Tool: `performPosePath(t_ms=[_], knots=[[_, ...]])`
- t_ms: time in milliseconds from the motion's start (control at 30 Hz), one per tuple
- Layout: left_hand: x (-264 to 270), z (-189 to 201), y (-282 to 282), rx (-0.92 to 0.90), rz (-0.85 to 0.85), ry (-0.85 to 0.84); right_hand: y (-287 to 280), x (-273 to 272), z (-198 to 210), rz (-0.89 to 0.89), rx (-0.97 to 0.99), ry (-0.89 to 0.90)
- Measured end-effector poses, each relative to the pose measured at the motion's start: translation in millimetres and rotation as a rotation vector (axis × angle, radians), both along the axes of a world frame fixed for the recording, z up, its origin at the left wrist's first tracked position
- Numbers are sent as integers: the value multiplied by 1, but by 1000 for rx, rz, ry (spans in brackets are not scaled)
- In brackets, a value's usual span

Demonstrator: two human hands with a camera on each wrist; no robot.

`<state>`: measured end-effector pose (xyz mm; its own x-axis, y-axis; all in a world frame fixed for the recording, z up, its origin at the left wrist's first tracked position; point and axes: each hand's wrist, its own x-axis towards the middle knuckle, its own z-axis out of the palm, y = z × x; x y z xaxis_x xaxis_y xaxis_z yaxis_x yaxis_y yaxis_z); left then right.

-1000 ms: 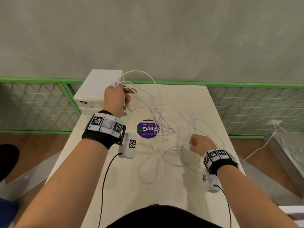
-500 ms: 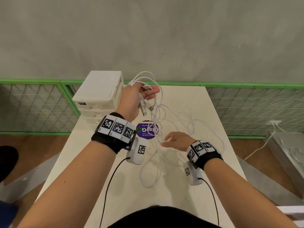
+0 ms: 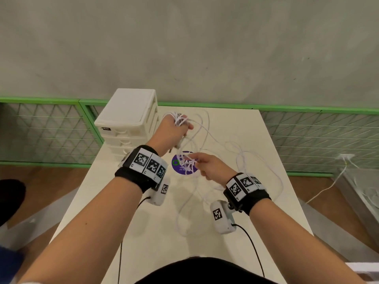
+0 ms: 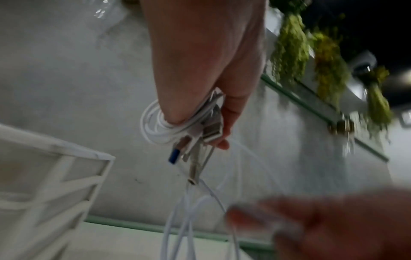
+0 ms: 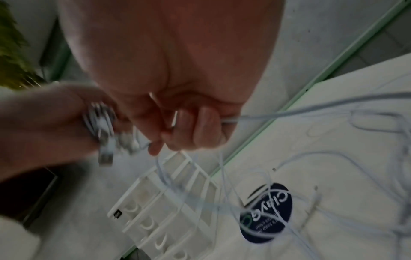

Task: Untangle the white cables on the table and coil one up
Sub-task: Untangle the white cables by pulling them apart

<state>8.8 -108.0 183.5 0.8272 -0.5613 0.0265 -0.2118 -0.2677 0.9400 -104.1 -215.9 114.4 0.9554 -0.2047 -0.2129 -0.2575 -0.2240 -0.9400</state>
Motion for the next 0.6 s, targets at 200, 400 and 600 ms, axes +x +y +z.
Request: performPosePath(t_ms=[200,400,600], knots=[[3,-24,15,489,-255,-83,-18,-4,26,-223,-7,-240],[1,-48,25,420,-327,173,-41,5,29,-313,-86,-259],[9,-60,34,538,-259,25,-68,-8,52,-631,36,-471]])
